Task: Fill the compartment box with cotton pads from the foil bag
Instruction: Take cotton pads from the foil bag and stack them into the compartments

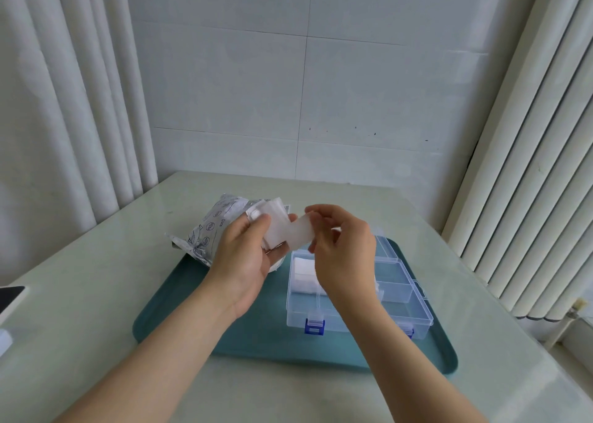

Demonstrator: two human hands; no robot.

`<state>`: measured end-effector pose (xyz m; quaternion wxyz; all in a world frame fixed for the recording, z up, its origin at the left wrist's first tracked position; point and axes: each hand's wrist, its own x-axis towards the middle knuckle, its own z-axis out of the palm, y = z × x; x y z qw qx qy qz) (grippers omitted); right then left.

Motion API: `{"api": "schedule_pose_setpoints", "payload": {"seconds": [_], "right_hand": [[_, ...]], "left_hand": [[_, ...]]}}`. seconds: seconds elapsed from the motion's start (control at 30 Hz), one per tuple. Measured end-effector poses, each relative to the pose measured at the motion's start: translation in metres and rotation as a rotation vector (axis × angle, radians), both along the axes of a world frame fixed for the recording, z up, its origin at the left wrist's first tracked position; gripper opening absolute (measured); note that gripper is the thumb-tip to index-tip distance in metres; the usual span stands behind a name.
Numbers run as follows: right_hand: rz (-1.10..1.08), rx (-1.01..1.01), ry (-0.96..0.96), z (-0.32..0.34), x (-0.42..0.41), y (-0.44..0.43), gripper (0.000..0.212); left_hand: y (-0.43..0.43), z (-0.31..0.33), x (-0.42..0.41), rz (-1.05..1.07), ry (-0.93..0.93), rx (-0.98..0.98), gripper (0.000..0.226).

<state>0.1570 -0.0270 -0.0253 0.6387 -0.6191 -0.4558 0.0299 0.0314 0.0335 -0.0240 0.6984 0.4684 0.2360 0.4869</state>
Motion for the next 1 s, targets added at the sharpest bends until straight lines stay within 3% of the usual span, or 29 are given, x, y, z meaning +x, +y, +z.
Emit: {"api": "schedule_pose_setpoints", "payload": {"seconds": [0.1, 0.23, 0.37, 0.53, 0.77, 1.0], "right_hand": [[0.063, 0.035, -0.112, 0.008, 0.015, -0.002, 0.028], [0.236, -0.001, -0.138, 0.016, 0.014, -0.01, 0.021], [0.14, -0.019, -0.253, 0.01, 0.009, -0.007, 0.012], [0.028, 0.035, -0.428, 0.005, 0.01, -0.004, 0.013], [0.1, -0.17, -0.152, 0.01, 0.01, -0.008, 0.017], [0.239, -0.13, 0.001, 0.013, 0.008, -0.01, 0.023]], "left_hand": [[0.004, -0.001, -0.002, 0.049, 0.098, 0.029, 0.029], [0.003, 0.0, -0.002, -0.089, 0.166, 0.033, 0.038], [-0.006, 0.004, -0.003, -0.299, 0.153, 0.061, 0.038], [-0.007, 0.001, -0.002, -0.259, 0.248, 0.183, 0.036], [-0.003, -0.001, -0.001, -0.103, 0.258, 0.226, 0.044], [-0.004, -0.002, -0.002, -0.135, 0.273, 0.287, 0.035]]}}
